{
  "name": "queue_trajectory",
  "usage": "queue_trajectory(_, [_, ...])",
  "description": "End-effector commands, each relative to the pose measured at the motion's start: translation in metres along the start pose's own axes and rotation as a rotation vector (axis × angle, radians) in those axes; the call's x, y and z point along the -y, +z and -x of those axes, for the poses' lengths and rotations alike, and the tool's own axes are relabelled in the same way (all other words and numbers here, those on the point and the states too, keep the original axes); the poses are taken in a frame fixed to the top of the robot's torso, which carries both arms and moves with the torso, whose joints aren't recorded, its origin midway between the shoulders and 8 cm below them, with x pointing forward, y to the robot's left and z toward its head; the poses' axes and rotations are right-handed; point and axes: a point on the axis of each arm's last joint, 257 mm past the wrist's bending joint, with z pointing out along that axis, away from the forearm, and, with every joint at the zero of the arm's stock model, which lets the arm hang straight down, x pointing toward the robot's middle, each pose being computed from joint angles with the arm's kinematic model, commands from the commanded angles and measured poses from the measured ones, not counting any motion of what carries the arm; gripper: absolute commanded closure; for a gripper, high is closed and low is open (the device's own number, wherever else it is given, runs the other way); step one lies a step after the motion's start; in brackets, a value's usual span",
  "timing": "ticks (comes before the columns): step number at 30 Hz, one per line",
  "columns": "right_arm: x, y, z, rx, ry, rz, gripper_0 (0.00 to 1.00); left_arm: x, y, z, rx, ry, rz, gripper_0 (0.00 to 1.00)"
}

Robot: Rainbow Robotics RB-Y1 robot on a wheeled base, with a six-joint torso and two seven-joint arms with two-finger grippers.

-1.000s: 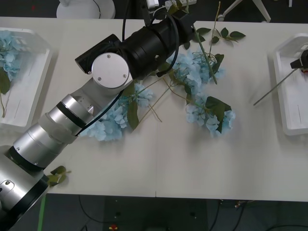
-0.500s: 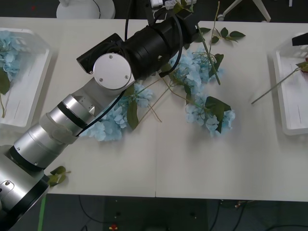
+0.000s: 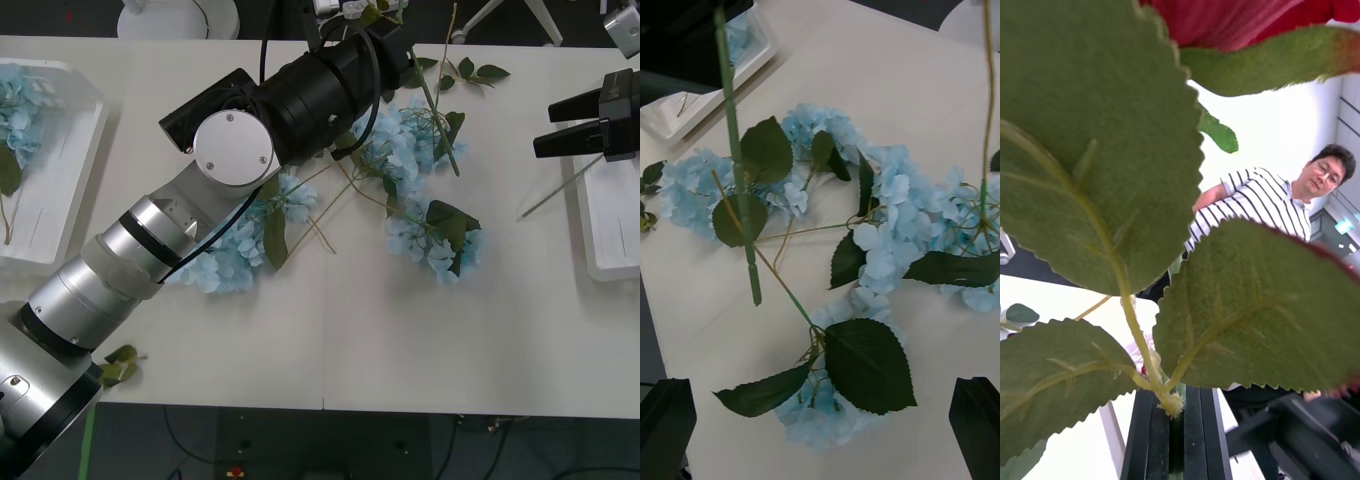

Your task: Place the red flowers into the right box and the blue flowers into the left box. If a person shows an open palm, hand one flower to the person first, then continue sorting.

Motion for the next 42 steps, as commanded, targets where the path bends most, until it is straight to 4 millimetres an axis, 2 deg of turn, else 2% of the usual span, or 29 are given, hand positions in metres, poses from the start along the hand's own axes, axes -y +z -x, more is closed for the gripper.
queue_trajectory(1, [-0.01,0.01,0.015,0.058,0.001,0.014,0.0,0.053,0.015,0.012,0.021,0.085,-0.095,1.0])
queue_trajectory(7, [-0.02,0.041,0.019,0.109,0.012,0.05,0.0,0.053,0.015,0.012,0.021,0.085,-0.095,1.0])
queue_trajectory(14, [-0.047,0.074,0.026,0.145,0.004,0.112,0.0,0.053,0.015,0.012,0.021,0.085,-0.095,1.0])
queue_trajectory(23, [-0.059,0.104,0.024,0.14,-0.036,0.114,0.01,0.053,0.015,0.012,0.021,0.085,-0.095,1.0])
queue_trajectory(25, [-0.062,0.109,0.023,0.137,-0.034,0.119,0.33,0.053,0.015,0.012,0.021,0.085,-0.095,1.0])
queue_trajectory(28, [-0.065,0.113,0.026,0.145,-0.025,0.126,0.6,0.053,0.015,0.012,0.021,0.085,-0.095,1.0])
queue_trajectory(29, [-0.066,0.114,0.027,0.149,-0.023,0.126,0.63,0.053,0.015,0.012,0.021,0.085,-0.095,1.0])
queue_trajectory(31, [-0.067,0.118,0.032,0.164,-0.016,0.128,0.82,0.053,0.015,0.012,0.021,0.085,-0.095,1.0])
queue_trajectory(32, [-0.067,0.118,0.031,0.165,-0.011,0.128,0.87,0.053,0.015,0.012,0.021,0.085,-0.095,1.0])
queue_trajectory(33, [-0.068,0.119,0.033,0.17,-0.012,0.129,0.97,0.053,0.015,0.012,0.021,0.085,-0.095,1.0])
queue_trajectory(34, [-0.068,0.119,0.034,0.171,-0.008,0.129,1.0,0.053,0.015,0.012,0.021,0.085,-0.095,1.0])
queue_trajectory(42, [-0.07,0.119,0.038,0.176,-0.008,0.133,1.0,0.053,0.015,0.012,0.021,0.085,-0.095,1.0])
